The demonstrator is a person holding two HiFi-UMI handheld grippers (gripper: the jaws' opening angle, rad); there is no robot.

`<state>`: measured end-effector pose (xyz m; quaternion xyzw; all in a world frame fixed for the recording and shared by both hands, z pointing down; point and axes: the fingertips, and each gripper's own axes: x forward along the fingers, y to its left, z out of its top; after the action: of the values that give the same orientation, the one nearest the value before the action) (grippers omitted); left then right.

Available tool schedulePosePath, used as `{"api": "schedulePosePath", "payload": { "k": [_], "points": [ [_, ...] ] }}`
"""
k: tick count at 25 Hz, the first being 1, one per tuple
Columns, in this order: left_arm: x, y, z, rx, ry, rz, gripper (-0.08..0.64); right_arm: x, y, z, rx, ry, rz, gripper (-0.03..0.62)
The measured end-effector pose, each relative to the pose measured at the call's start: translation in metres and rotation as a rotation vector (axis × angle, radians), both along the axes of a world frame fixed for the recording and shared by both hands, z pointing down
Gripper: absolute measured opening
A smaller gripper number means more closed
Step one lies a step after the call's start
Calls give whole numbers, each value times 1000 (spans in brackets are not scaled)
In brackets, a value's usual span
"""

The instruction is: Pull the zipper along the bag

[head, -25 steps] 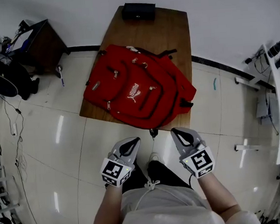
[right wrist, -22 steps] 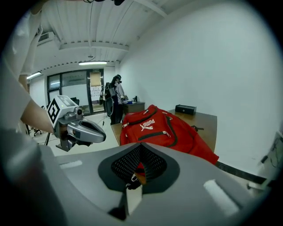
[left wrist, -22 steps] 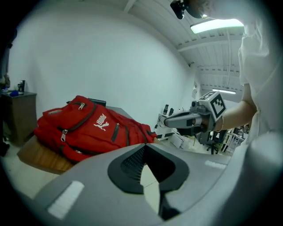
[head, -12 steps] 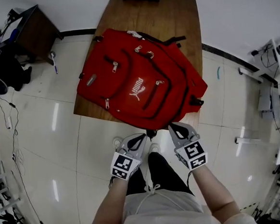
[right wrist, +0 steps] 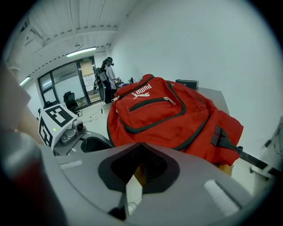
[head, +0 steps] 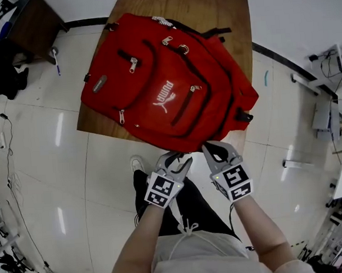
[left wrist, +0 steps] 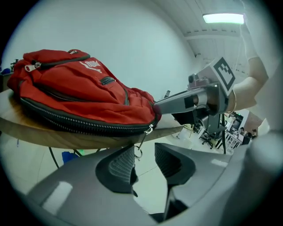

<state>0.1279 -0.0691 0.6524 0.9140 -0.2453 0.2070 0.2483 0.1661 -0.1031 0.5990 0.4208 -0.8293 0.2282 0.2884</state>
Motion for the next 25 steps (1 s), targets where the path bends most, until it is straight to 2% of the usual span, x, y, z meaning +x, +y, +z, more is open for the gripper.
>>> {"api": "schedulePosePath", "payload": {
  "k": [5,8,11,15,21,25],
  "points": [
    [6,-1,-1,-22,36,-30,108,2,1,2,12,2,-1,5],
    [8,-4,-15,6,37,-55,22,1,-3,0,23,-8,-10,5],
    [8,-2,-16,6,-7,-46,14,1,-1,4,-5,-2,-23,5],
    [1,1,-13,-27,-60,-7,11,0,-4,6,8,1,-41,5],
    [-13,5,-8,54,-232,114,9,-2,-8,14,-30,37,-60,5],
    [-31,3,-8,35,-256,103,8,-1,-10,14,-37,42,-65,5]
  ]
}}
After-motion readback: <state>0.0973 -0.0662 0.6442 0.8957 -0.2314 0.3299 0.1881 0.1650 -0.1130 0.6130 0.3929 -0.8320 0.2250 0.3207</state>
